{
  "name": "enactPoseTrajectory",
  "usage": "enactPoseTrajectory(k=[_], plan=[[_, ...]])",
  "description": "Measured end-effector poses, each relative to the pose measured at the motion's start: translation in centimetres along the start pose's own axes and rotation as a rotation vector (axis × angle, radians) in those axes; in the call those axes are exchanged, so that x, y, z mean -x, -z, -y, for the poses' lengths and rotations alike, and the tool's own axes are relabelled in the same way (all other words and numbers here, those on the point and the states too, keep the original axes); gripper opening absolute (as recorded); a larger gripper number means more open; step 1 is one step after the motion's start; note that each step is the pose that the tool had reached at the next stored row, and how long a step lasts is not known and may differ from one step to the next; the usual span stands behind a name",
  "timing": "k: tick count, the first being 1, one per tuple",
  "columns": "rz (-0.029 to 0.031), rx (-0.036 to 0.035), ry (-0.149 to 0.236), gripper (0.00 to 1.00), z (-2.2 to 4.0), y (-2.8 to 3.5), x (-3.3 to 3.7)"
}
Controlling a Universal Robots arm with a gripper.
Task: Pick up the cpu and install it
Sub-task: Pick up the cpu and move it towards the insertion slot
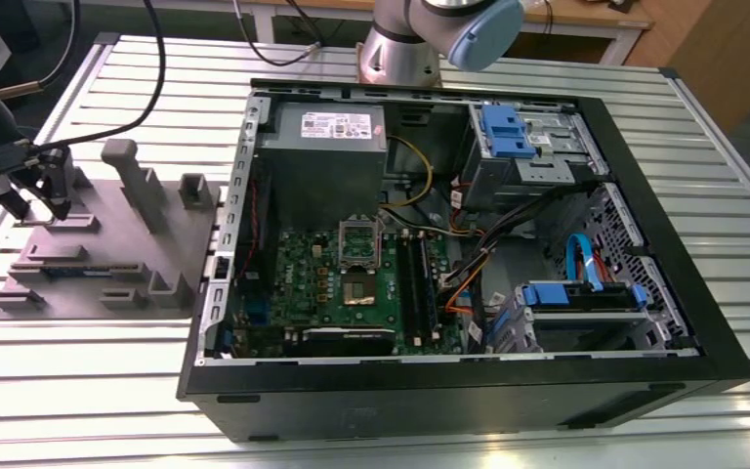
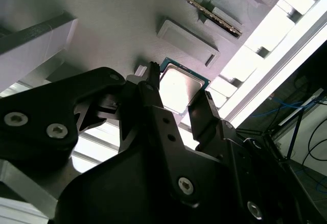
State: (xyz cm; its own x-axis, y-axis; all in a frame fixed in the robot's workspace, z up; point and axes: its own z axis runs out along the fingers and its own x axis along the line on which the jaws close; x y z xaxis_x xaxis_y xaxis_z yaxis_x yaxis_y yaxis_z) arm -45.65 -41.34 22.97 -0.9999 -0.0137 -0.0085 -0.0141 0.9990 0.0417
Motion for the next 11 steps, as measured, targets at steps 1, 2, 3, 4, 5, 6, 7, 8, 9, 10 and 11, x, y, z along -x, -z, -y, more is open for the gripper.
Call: enactPoseTrajectory(k=[1, 2, 3, 4, 5, 6, 7, 8, 9, 10, 11], plan=[[-0.0001, -0.0001, 0.000, 0.47, 0.00, 0.02, 0.00], [0.0000, 0.0000, 0.000, 0.47, 0.00, 0.04, 0.00], [0.0000, 0.0000, 0.000, 0.47, 0.00, 0.05, 0.00], [0.0001, 0.0000, 0.000, 0.47, 0.00, 0.07, 0.00], [0.0001, 0.0000, 0.000, 0.47, 0.00, 0.08, 0.00], [0.0000, 0.0000, 0.000, 0.47, 0.00, 0.10, 0.00], [0.0001, 0.0000, 0.000, 0.47, 0.00, 0.12, 0.00], [0.0000, 0.0000, 0.000, 0.47, -0.02, 0.54, 0.00], [0.0001, 0.0000, 0.000, 0.47, -0.03, 0.73, 0.01], [0.0001, 0.0000, 0.000, 0.47, -0.03, 0.73, 0.01], [0.0000, 0.0000, 0.000, 0.47, -0.03, 0.74, 0.01]])
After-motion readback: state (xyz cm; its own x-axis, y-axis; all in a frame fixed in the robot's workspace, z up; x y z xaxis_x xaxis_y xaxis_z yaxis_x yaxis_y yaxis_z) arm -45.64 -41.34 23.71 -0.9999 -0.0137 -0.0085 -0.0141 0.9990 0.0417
